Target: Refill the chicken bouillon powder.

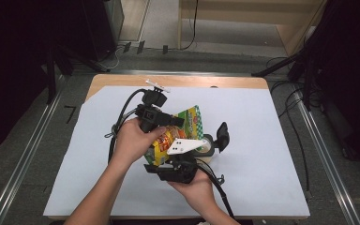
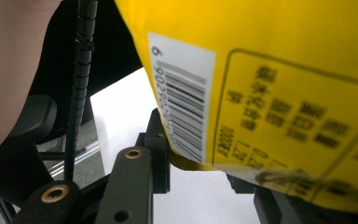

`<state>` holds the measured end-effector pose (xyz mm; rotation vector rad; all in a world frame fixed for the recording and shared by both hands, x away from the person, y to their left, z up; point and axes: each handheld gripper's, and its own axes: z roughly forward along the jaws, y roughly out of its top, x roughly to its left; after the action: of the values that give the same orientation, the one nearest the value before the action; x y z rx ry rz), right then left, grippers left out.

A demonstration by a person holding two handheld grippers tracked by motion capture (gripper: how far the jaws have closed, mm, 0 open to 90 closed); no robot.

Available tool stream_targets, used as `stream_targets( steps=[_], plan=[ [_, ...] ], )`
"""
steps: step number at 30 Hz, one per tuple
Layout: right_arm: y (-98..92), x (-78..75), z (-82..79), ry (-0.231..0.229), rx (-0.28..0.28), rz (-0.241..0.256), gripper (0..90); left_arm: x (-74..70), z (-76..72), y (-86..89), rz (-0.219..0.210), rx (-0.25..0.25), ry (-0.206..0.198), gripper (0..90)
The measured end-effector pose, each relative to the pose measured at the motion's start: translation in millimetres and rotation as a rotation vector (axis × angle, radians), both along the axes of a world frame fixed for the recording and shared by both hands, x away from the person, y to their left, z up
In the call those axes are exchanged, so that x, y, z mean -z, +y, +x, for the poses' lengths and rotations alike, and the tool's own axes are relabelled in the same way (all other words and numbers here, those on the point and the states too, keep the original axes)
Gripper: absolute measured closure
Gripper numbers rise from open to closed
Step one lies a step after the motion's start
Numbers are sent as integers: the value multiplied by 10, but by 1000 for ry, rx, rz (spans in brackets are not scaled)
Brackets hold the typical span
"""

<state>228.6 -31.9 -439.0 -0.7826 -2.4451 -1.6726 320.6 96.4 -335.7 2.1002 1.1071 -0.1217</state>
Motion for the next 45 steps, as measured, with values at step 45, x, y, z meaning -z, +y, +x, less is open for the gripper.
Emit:
stream_targets(
  steps=[45],
  plan=[
    [1,16,6,8,1,-10,677,30,7,-18,14,4,-2,842]
  ],
)
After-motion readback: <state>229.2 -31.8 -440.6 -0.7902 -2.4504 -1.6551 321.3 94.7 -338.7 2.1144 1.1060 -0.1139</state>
